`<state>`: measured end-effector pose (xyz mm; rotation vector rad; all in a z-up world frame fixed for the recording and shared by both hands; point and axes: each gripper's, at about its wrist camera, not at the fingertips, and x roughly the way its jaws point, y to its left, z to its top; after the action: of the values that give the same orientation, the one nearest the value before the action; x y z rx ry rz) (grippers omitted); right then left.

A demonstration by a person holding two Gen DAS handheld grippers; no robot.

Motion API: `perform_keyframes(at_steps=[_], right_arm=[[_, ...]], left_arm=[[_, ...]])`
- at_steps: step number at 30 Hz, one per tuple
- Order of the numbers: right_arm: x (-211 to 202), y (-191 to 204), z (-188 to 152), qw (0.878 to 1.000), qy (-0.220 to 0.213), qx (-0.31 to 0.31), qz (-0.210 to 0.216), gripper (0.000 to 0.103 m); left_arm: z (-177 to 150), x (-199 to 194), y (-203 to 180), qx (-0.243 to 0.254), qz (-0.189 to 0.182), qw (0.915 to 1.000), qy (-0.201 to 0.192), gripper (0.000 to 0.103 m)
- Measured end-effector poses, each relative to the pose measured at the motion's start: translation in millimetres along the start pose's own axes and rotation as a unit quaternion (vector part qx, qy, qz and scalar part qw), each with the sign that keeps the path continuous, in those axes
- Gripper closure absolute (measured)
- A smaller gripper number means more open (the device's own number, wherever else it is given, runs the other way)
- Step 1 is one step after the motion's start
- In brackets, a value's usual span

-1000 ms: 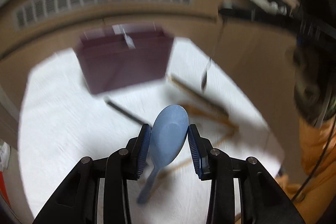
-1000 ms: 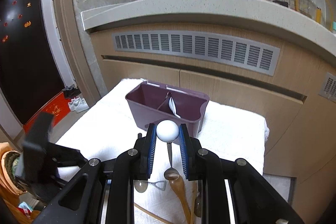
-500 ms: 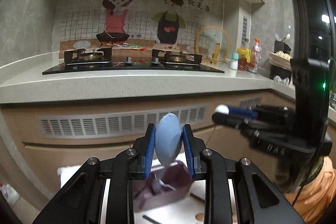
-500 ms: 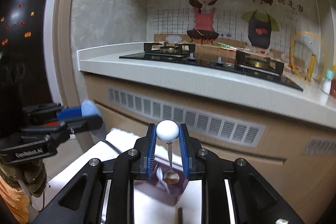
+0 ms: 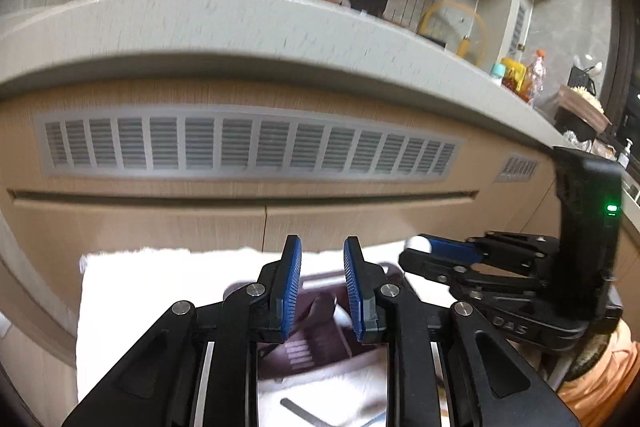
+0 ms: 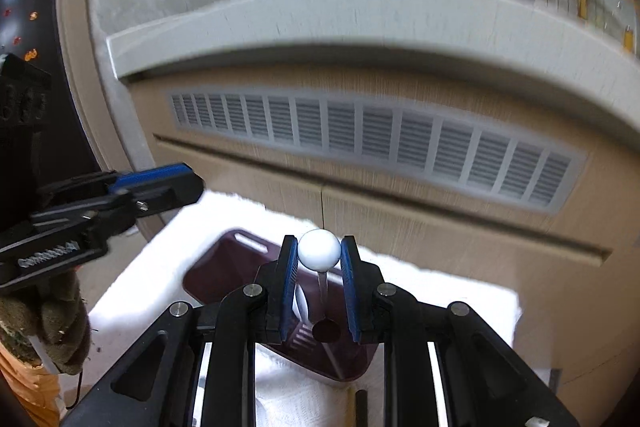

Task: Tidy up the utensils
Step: 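Open both grippers above the caddy to drop the two spoons, then grasp the blue plastic spoon on the towel with the left gripper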

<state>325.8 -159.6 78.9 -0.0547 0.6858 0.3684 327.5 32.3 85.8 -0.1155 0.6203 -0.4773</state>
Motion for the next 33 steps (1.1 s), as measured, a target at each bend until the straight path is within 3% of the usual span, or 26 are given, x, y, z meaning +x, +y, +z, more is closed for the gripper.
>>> perform_keyframes(at_steps=[7,10,15,21,26,28,33], right_arm=[[41,-9,-25,0.997,0.065,0.022,0.018,0.082],[36,-8,-32,0.998,0.059,0.016,0.011,0.082],[17,-6,-34,0.999,0.049,0.004,-0.001,0.081],[-11,-7,-52,0.999,0.047,-0.008,-0.008,0.078],[-28,-3,-92,0.998,0.063,-0.019,-0.001,0.065],[-28,0,-115,0.997,0.078,-0.021,0.000,0.064],[-24,5,-169,0.993,0.114,-0.009,-0.011,0.060]], left_arm=[[-43,8,11,-0.017,0.004,0.9983,0.055,0.074],[-64,10,15,-0.031,0.007,0.9962,0.081,0.062],[-89,10,11,-0.041,0.003,0.9932,0.109,0.055],[-119,7,-25,0.008,-0.036,0.9875,0.153,0.041],[-149,16,-47,0.013,-0.034,0.9826,0.182,0.033],[-157,19,-49,0.001,-0.037,0.9821,0.185,0.033],[-181,17,-42,-0.074,-0.078,0.9802,0.166,0.033]])
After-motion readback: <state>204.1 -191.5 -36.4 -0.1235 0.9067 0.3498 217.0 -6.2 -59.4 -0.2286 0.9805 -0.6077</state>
